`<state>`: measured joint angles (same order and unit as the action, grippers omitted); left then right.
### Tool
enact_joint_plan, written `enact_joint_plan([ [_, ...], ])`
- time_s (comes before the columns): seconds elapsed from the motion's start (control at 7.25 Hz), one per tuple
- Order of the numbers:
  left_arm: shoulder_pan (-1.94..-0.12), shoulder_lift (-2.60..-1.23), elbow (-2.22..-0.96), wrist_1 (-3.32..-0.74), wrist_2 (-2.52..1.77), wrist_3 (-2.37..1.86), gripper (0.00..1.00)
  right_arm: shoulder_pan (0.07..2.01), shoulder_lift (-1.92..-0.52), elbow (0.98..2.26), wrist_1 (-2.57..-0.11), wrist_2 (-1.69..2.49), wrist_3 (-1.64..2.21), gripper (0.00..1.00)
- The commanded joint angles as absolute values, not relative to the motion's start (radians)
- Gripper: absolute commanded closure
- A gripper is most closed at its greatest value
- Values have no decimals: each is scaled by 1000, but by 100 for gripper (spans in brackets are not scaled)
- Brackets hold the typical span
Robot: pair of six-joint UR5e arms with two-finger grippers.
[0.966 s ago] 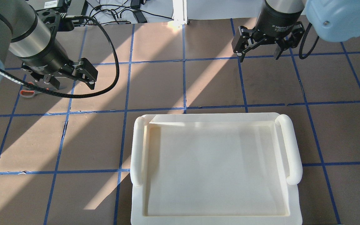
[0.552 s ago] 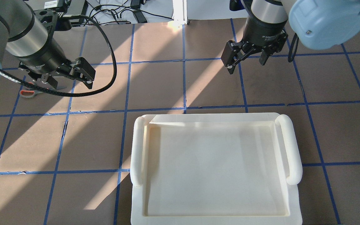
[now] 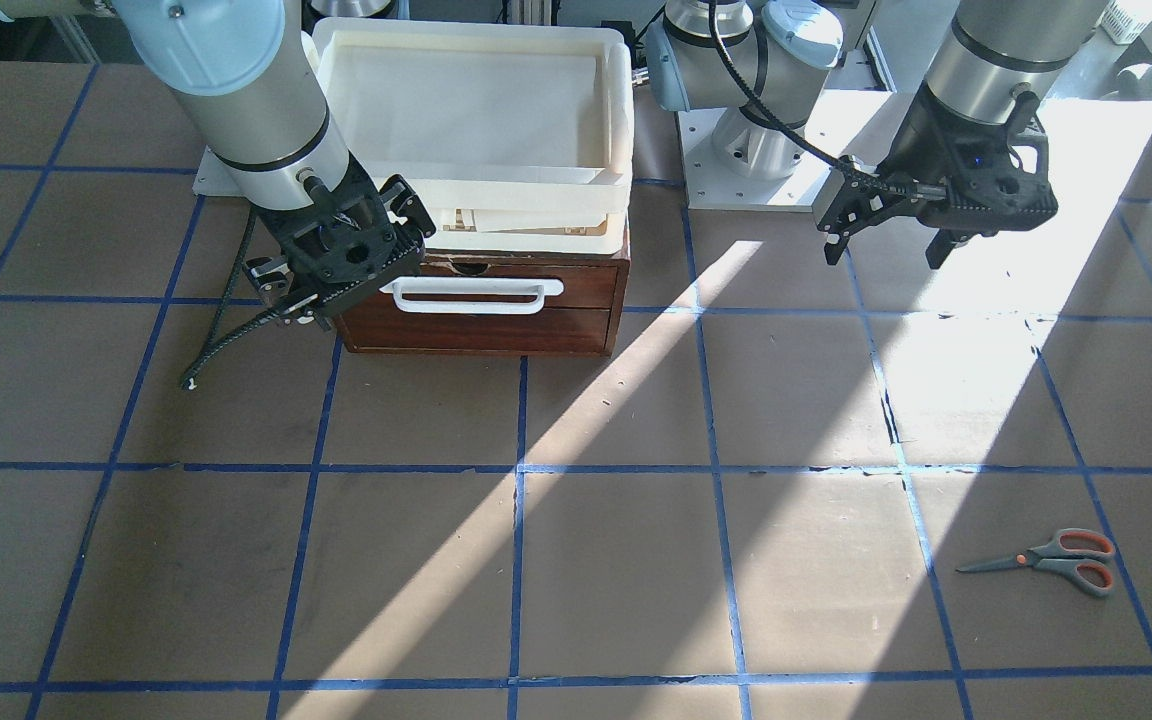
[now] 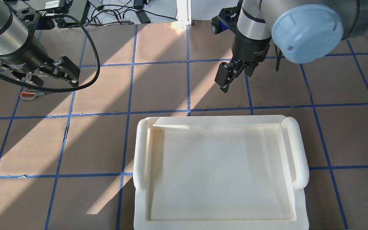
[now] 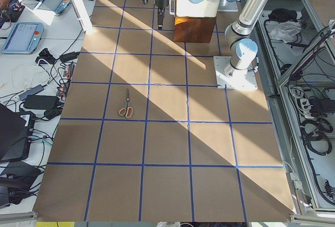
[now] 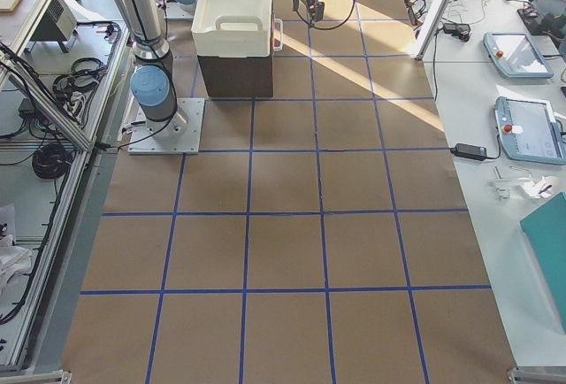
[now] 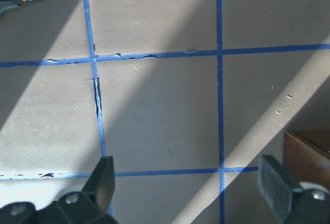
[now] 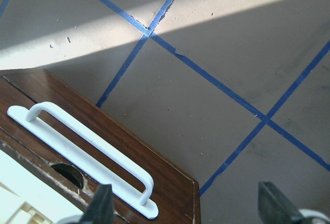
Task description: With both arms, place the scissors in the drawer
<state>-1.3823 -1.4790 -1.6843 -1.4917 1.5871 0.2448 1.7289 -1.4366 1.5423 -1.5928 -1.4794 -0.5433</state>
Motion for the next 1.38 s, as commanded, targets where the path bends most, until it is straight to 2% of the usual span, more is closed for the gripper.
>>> enact_joint_plan([
  [0.0,-1222,-1497,-1684,-1485,1575,470,0,1723,-1434,1565,-1589,-1482,-660,0],
  [0.55,-1045,-1586,-1683,-1447,1575,1037,0,1730,-1411,1562,-1591,-1483,-898,0],
  [0.69,-1001,-1612,-1683,-1445,1574,1113,0,1739,-1385,1552,-1609,-1485,-1052,0],
  [1.24,-934,-1707,-1675,-1395,1575,1302,0,1813,-1289,1555,-1692,-1503,-1219,0],
])
